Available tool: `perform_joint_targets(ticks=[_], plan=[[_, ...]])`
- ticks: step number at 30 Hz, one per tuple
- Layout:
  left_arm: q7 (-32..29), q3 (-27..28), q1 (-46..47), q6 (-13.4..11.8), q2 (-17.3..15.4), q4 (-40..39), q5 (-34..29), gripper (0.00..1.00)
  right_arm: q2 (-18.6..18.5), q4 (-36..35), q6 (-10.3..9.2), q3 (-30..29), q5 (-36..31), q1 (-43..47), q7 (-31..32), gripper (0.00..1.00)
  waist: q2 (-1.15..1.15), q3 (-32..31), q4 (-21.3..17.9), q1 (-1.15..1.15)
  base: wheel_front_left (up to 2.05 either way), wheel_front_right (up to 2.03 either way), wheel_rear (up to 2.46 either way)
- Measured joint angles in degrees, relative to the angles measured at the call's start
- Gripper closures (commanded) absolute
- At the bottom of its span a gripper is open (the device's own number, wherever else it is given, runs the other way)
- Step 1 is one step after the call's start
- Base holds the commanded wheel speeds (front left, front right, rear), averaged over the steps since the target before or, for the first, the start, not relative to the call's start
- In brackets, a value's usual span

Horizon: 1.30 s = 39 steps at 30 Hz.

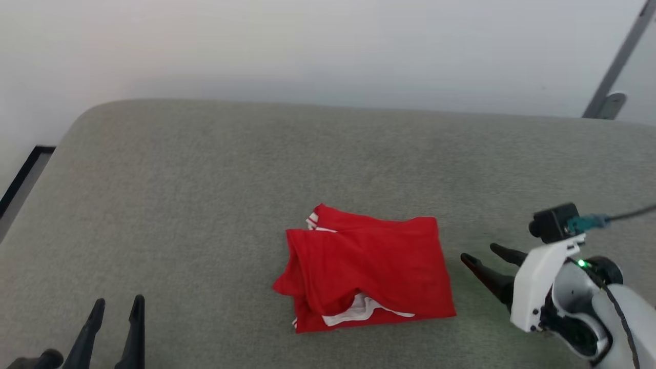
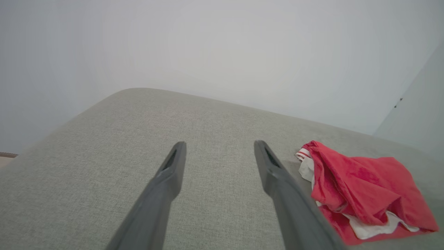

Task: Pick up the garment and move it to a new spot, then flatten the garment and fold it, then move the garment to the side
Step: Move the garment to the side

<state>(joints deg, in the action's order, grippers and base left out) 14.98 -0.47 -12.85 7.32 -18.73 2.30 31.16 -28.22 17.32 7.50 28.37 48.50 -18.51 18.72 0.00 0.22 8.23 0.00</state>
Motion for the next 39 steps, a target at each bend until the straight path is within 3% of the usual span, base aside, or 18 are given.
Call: perform_joint_targets(ticks=[13,19,20,21,29,39], plan=[[0.0,-3.2,5.1,0.0,0.3,1.9,0.8,0.00,0.7,9.4,0.00,6.2,1.4,-9.8,18.2,0.00,0.00,5.4,5.8,0.00,0.00,0.00,0.00],[0.0,-4.4,7.0,0.0,0.5,2.9,1.3,0.00,2.8,14.9,0.00,9.5,1.5,-13.1,21.9,0.01,0.00,7.0,7.6,0.00,0.00,0.00,0.00],[0.0,-4.7,7.2,0.0,0.5,3.1,1.4,0.00,2.9,15.6,0.00,10.0,1.5,-13.5,22.2,0.68,0.00,7.1,7.9,0.00,0.00,0.00,0.00],[0.0,-5.0,7.5,0.0,0.5,3.3,1.5,0.00,2.9,15.8,0.00,10.6,1.5,-13.9,22.2,1.00,0.00,7.2,8.1,0.00,0.00,0.00,0.00],[0.0,-5.8,9.4,0.0,-0.4,3.9,2.1,0.00,1.9,14.6,0.16,10.8,3.0,-15.6,22.5,1.00,0.00,8.0,7.6,0.00,0.00,0.00,0.00],[0.0,-8.7,15.0,0.0,-2.9,3.8,1.9,0.00,-3.1,7.9,0.08,6.7,1.6,-19.2,23.0,1.00,0.00,9.7,3.7,0.00,0.00,0.00,0.00]])
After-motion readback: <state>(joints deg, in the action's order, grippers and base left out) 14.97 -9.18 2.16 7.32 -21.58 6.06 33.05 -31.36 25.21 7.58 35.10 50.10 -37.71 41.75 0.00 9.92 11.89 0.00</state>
